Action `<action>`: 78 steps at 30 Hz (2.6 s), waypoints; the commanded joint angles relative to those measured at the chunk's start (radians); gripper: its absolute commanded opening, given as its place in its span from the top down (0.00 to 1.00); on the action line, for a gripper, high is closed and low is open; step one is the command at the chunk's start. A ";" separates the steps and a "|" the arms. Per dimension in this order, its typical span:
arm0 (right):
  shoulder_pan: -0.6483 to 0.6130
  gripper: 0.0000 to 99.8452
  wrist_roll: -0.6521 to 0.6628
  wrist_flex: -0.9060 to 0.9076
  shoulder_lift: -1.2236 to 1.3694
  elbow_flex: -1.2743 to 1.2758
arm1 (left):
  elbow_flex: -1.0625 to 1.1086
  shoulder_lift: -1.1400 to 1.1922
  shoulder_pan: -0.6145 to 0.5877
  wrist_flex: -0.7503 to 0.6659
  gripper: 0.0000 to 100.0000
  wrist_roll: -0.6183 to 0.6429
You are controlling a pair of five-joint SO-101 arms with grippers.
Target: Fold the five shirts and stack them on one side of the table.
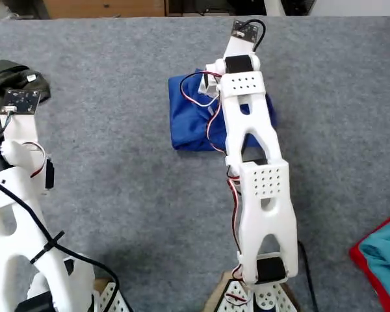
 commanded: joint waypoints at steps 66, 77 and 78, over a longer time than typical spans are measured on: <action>0.306 0.96 0.373 0.381 -0.300 0.255 | 0.031 -0.018 -0.003 -0.044 0.98 -0.006; 0.318 0.78 0.453 0.379 -0.332 0.234 | 0.032 -0.018 -0.003 -0.018 0.98 -0.006; 0.317 0.78 0.451 0.379 -0.341 0.196 | 0.032 -0.018 -0.003 -0.018 0.98 -0.006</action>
